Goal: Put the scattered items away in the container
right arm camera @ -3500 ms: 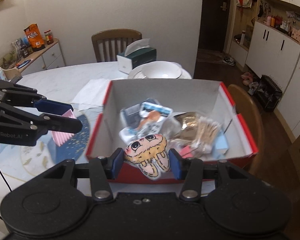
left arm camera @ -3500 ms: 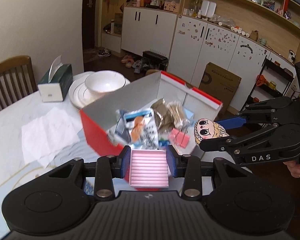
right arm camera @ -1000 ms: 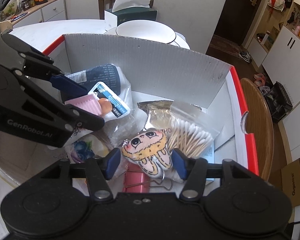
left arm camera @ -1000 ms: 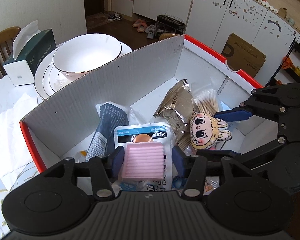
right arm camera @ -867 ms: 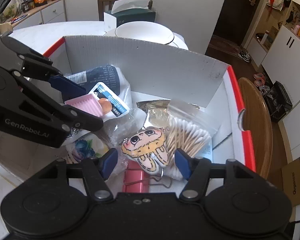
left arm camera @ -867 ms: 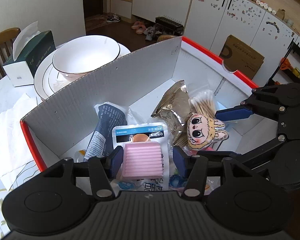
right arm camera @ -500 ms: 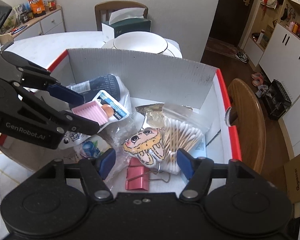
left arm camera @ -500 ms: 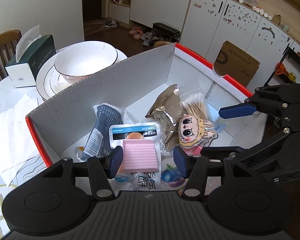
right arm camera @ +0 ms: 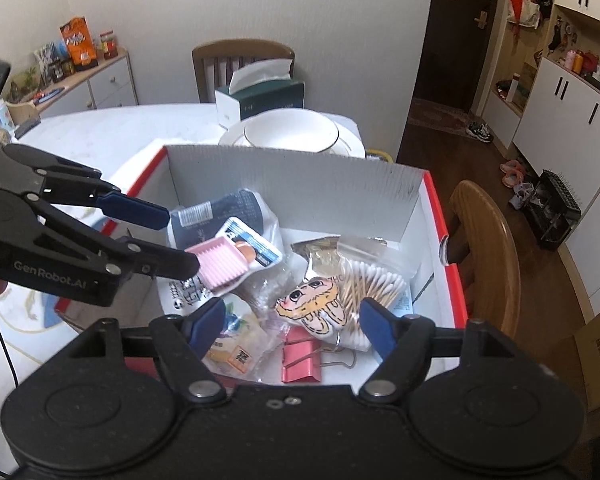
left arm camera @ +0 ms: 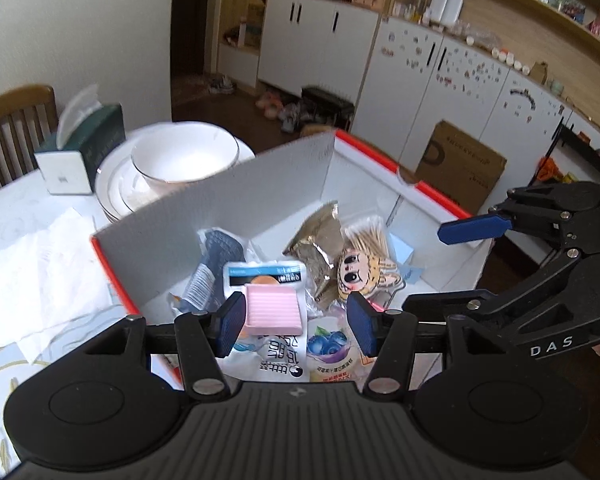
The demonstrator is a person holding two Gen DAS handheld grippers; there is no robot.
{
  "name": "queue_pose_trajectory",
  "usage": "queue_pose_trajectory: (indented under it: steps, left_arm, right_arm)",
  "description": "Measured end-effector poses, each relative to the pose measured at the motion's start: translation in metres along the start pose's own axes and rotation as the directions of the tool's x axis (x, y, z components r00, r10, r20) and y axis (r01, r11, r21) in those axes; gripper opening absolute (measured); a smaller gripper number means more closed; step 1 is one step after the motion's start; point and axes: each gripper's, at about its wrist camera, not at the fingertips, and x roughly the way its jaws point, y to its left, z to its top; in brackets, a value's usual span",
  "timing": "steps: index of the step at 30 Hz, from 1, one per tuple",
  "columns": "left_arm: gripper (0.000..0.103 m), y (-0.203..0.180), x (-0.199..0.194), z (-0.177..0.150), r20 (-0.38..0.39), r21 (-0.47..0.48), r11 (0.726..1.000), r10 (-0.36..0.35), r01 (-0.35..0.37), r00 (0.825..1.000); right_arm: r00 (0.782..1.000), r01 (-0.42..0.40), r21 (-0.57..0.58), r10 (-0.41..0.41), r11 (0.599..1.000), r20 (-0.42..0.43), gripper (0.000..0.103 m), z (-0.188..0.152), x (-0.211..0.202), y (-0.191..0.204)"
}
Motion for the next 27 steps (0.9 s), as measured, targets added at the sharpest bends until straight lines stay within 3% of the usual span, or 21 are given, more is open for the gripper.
queue_pose_trajectory:
  steps: [4,7,13,15,19,21,27]
  left_arm:
    - [0.054,0.003,-0.014,-0.003,0.029,-0.024,1.000,0.004,-0.004,1.000]
    - [0.064,0.004,-0.022,-0.005,0.044,-0.032,0.999,0.010,-0.009,0.999]
    - [0.065,0.004,-0.035,-0.012,0.066,-0.026,0.999,0.026,-0.025,0.997]
    - [0.074,0.003,-0.038,-0.014,0.071,-0.022,0.999,0.031,-0.029,0.997]
    - [0.077,0.002,-0.045,-0.019,0.081,-0.022,0.999,0.036,-0.034,0.996]
    - [0.087,0.002,-0.048,-0.022,0.081,-0.021,0.999,0.034,-0.032,0.996]
    - [0.089,0.001,-0.058,-0.031,0.088,-0.018,0.999,0.047,-0.046,0.995]
  right_arm:
    - [1.000,-0.003,0.025,0.002,1.000,0.027,0.079,-0.002,-0.011,0.002]
    - [0.999,-0.002,0.038,0.000,0.999,0.048,0.082,-0.003,-0.018,0.004]
    - [0.996,0.015,0.072,-0.021,0.997,0.087,0.087,-0.010,-0.028,0.009]
    - [0.995,0.016,0.084,-0.025,0.996,0.100,0.090,-0.012,-0.030,0.010]
    - [0.991,0.029,0.105,-0.043,0.994,0.129,0.098,-0.015,-0.036,0.015]
    - [0.988,0.033,0.122,-0.051,0.992,0.145,0.099,-0.017,-0.040,0.017]
    - [0.983,0.057,0.143,-0.081,0.988,0.167,0.102,-0.024,-0.048,0.029]
